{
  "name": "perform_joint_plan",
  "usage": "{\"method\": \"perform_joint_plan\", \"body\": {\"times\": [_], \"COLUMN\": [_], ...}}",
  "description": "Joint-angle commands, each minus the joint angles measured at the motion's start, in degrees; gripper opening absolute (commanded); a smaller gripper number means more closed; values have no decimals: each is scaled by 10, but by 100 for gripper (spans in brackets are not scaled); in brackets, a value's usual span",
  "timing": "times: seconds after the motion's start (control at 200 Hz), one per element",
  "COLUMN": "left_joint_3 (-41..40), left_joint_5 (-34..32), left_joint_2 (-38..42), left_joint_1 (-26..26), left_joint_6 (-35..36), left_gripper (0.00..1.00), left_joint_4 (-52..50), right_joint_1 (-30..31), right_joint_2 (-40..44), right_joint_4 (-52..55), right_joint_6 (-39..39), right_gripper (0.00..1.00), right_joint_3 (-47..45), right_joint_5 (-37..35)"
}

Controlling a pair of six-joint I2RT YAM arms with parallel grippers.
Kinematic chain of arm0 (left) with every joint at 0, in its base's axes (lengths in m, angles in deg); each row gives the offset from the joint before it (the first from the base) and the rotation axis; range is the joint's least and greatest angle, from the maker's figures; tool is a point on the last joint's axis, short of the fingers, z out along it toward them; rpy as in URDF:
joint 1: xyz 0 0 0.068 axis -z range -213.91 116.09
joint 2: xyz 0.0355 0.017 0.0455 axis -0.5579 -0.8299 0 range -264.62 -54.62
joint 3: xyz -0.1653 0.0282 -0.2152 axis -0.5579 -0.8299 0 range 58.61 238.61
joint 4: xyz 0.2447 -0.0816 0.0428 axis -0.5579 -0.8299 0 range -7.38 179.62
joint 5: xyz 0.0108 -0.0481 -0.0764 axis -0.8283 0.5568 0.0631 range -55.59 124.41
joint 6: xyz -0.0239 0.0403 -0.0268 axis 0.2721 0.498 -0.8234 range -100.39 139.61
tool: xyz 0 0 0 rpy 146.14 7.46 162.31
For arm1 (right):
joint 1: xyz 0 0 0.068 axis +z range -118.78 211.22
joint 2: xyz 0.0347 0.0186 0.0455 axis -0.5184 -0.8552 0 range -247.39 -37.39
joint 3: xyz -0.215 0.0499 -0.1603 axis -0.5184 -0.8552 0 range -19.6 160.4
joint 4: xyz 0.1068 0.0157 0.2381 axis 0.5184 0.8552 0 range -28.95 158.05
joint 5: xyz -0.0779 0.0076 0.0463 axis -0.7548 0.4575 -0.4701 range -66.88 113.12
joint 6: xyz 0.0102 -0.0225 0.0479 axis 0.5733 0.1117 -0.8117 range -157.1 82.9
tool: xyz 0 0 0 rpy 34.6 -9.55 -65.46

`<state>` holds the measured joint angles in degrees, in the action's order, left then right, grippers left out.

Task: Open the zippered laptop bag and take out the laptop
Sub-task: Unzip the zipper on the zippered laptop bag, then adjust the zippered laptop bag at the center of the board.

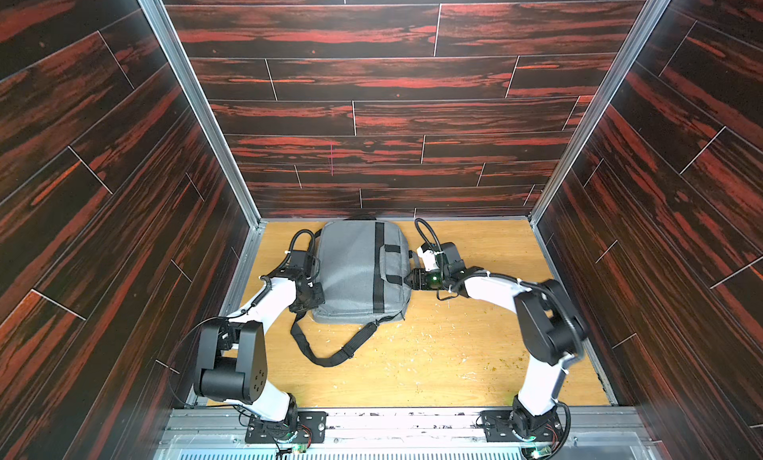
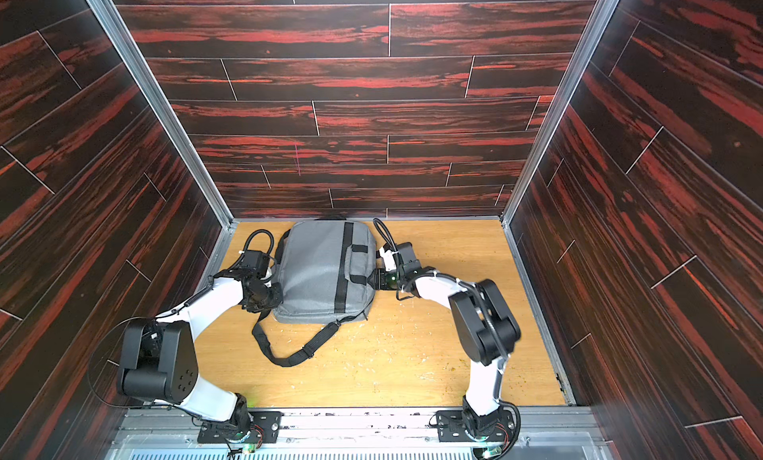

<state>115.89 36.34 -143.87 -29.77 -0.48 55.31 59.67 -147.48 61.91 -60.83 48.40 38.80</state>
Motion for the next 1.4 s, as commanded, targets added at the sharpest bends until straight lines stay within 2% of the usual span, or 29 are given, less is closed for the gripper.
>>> {"method": "perform_joint_plan", "body": {"times": [0.0,0.115,0.22,0.401,0.491,0.711,0.817,1.002,1.182,1.398], "left_joint_3": [9,15,16,22,37,89,127,218,338,480], "left_joint_5": [-12,-13,-12,-23,-32,-49,-21,28,77,90], "left_joint_2": [-1,-8,-10,-17,-26,-63,-98,-180,-269,-382], "left_joint_1": [-4,-5,-5,-5,-4,-5,-4,-3,13,52], "left_joint_6": [3,5,9,22,33,75,92,123,157,217], "left_gripper": [0,0,0,0,0,0,0,0,0,0], "left_joint_4": [-26,-26,-26,-23,-26,-30,-27,-33,-54,-105], "right_joint_1": [-5,-6,-8,-8,-8,-1,21,89,162,243], "right_joint_2": [-50,-86,-101,-83,-66,24,79,147,150,118], "right_joint_4": [33,60,68,56,42,-8,-35,-96,-143,-201], "right_joint_6": [-14,-12,-12,-21,-28,-81,-134,-261,-355,-480], "right_gripper": [54,53,45,12,1,0,0,0,0,0], "right_joint_3": [41,75,89,65,35,-74,-126,-210,-227,-213], "right_joint_5": [67,70,73,77,76,66,47,-39,-119,-194]}}
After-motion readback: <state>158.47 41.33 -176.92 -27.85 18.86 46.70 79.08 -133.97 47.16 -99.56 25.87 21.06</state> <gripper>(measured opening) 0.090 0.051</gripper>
